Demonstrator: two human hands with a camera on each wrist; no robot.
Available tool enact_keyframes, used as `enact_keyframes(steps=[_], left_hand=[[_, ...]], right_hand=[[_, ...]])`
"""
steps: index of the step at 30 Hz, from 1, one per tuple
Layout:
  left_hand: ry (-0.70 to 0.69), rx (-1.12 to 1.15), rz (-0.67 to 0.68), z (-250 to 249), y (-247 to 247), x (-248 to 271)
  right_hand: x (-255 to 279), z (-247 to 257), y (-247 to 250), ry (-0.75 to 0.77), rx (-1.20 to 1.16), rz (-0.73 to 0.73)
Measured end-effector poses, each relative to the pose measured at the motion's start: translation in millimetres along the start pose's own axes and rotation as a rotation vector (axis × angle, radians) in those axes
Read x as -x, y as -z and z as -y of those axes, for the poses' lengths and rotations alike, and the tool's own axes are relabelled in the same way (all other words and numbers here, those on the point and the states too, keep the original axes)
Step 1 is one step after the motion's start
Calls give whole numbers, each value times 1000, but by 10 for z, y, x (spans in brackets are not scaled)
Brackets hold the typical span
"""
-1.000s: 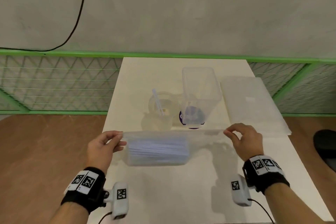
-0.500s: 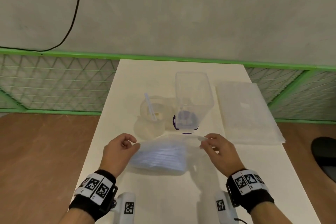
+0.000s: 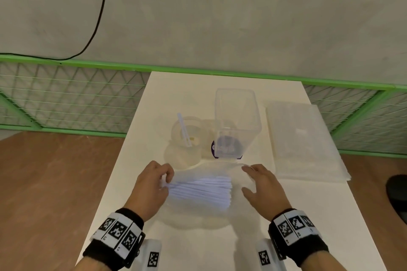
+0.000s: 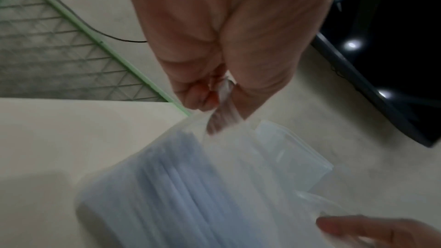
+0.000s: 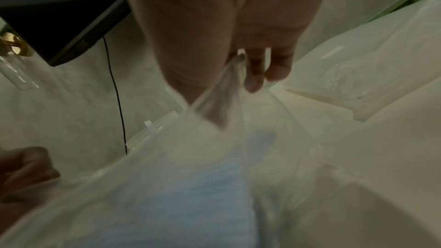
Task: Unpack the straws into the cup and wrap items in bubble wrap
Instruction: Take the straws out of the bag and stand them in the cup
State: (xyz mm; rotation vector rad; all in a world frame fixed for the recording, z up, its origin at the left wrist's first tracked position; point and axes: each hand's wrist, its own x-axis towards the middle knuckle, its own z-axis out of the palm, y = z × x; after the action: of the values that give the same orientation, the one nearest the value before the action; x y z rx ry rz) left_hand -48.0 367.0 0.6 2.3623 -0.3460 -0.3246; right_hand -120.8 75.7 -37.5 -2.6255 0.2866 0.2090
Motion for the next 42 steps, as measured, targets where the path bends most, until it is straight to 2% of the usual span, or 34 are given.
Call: enact_keyframes(steps=[2, 4, 8, 11, 14, 19, 22, 25, 30, 34, 37, 42], left_hand=[[-62, -74, 2, 62, -28, -21], [-50, -220, -3, 106, -44, -41], [202, -564, 163, 154, -110, -44], [334, -479, 310, 179, -166, -72], [350, -263, 390, 249, -229, -130], [399, 79, 274, 282, -283, -184], [470, 275, 173, 275, -333, -240], [500, 413, 167, 328, -368, -250], [365, 264, 183, 318, -333, -181], [358, 302, 170, 296, -345, -208], [402, 353, 119, 277, -329, -229], [357, 237, 39, 247, -317, -245]], right_hand=[[-14, -3, 3, -13, 39, -80], [-28, -3, 4, -22, 105, -75], [-2, 54, -9, -79, 271, 71], [-9, 47, -99, -119, 278, 183], [-43, 50, -191, -142, 143, 292], [-82, 24, -375, -106, -117, 399], [-59, 67, -383, -114, -212, 391], [-63, 69, -334, -142, -238, 346], [-141, 21, -154, -160, -281, 302], [-200, 73, -26, -74, -261, 151], [-195, 87, 16, 11, -301, 121], [-227, 82, -37, -40, -206, 11]])
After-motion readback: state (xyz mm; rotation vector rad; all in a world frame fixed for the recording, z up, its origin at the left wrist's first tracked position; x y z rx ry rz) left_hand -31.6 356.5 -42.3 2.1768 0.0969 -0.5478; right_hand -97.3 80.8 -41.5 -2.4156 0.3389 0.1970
